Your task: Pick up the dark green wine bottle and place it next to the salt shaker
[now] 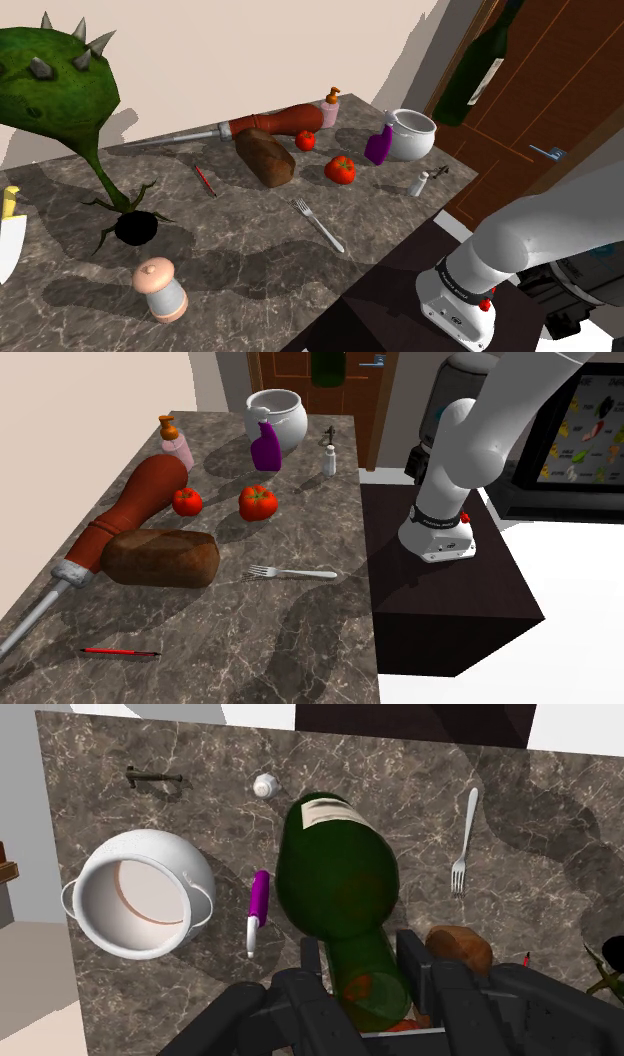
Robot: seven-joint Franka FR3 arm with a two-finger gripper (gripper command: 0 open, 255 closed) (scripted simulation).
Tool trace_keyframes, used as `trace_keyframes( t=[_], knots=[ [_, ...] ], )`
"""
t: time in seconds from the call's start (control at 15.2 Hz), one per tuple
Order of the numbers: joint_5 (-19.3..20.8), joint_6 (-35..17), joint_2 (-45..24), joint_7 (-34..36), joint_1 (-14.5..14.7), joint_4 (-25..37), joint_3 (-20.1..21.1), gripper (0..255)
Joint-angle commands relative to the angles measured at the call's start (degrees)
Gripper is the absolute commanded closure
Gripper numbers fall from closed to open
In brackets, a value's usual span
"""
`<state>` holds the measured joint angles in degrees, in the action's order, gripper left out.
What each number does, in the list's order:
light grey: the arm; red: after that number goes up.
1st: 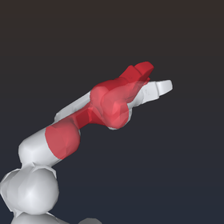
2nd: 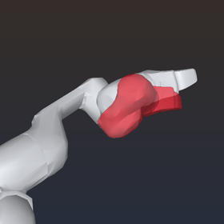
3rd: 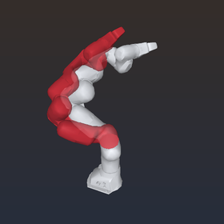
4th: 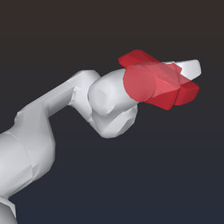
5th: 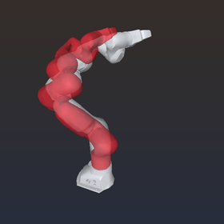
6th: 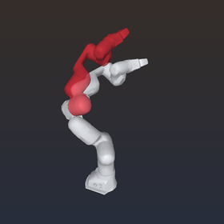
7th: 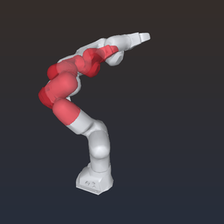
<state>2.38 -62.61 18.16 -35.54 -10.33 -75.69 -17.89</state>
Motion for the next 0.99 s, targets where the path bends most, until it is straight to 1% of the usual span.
trace_keyframes(
  t=[0.0,0.4,0.92],
  knots=[
    [0.45,-2.04,1.86,0.36,-0.07,-3.78,0.45,255],
    [1.34,-7.41,6.14,1.11,-0.4,-13.32,1.26,255],
    [2.2,-13.87,10.62,1.74,-0.91,-24.16,1.77,255]
  ],
)
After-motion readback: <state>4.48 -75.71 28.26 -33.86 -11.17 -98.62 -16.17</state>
